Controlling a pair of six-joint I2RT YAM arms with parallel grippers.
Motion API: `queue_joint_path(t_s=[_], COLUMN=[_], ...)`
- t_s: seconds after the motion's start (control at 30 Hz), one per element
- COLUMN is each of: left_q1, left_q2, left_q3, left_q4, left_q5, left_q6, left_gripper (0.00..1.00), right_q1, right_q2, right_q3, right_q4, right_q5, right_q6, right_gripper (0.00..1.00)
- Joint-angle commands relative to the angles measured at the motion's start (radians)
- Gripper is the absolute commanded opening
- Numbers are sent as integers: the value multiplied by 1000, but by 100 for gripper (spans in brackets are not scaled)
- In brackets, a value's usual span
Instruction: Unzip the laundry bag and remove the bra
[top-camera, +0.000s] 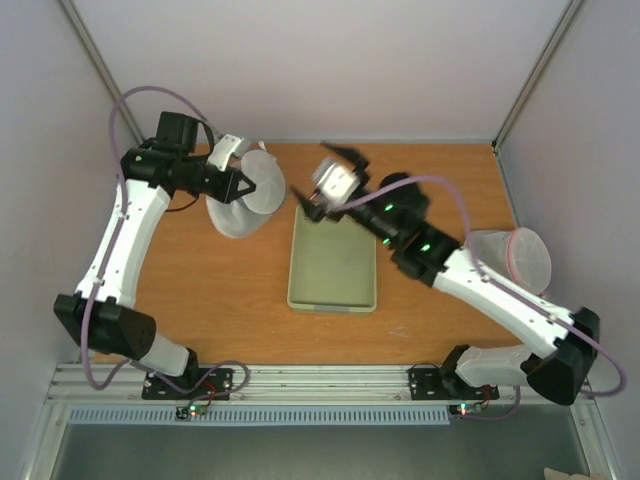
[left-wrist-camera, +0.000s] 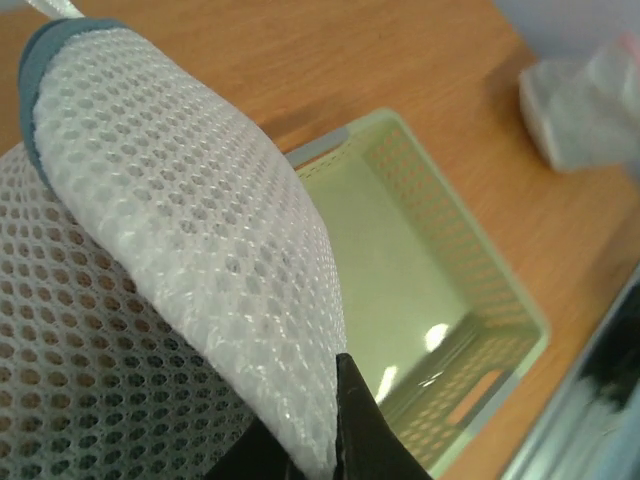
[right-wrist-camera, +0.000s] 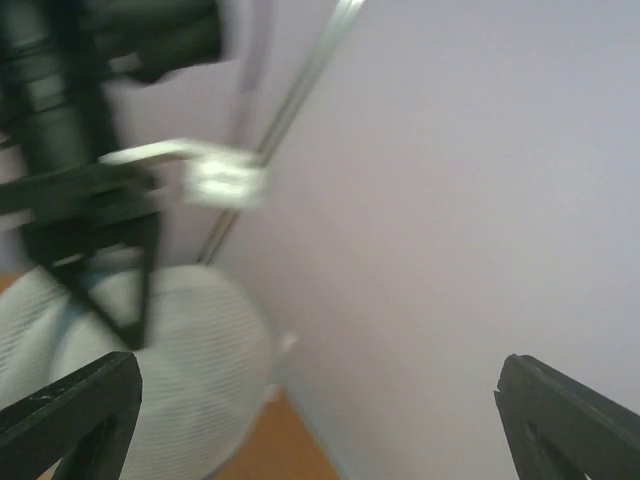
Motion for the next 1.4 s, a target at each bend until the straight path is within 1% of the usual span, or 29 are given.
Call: queue_joint_path(t_s=[0.0,0.07,0.17,0.2,0.27,0.33,0.43,0.5,0.57,0.63,0.73,0.77,0.83,0.87,0.93,0.97,1.1,1.17,1.23,1.3,1.37], left_q1=[-49,-53,-62,-63,-62,-63,-63,-63,-63,-63,-63,-63,-63,-63,-63,-63,-63,-63,-63,-63,-63], left_q2=[-123,-128,-203,-230,-294,-371,-497,-569,-639,-698,-754,-766,-778,-783,-799,-808,-818,-827,-834,-835,-838], left_q3=[-13,23,2,-5,-29,-74,-170,-238,-317,-379,-437,-457,-475,-483,-504,-514,-536,-557,-573,-580,-588], left_q4=[-14,-97,-149,-151,-126,-62,73,130,242,314,379,403,411,393,367,365,363,398,437,439,437], left_q5=[-138,-137,-163,-166,-158,-100,54,143,169,178,197,200,219,236,279,296,314,313,312,309,308], left_q6=[473,588,786,862,943,995,990,991,947,905,907,877,864,876,966,985,1007,991,956,944,941], left_gripper=[1,1,1,1,1,1,1,1,1,1,1,1,1,1,1,1,1,1,1,1,1], right_q1=[-154,-168,-198,-209,-223,-224,-224,-224,-224,-224,-224,-224,-222,-220,-214,-213,-201,-175,-169,-169,-169], right_q2=[-59,-64,-58,-57,-66,-92,-123,-137,-148,-159,-171,-173,-174,-174,-162,-149,-95,-73,-59,-64,-75], right_q3=[77,82,89,88,68,28,-33,-59,-76,-88,-101,-103,-104,-107,-113,-108,-47,-20,-6,-13,-28], right_q4=[-137,-193,-248,-266,-263,-228,-168,-127,-108,-100,-89,-88,-76,-53,-12,-6,-56,-100,-122,-115,-98], right_q5=[-235,-209,-210,-233,-284,-365,-525,-616,-671,-735,-812,-837,-877,-880,-859,-855,-828,-795,-813,-829,-835], right_q6=[380,392,449,480,515,519,520,514,510,497,488,491,505,529,564,568,548,509,497,499,502], right_gripper=[98,98,99,99,99,98,99,98,98,98,94,92,88,87,86,85,76,74,69,60,45])
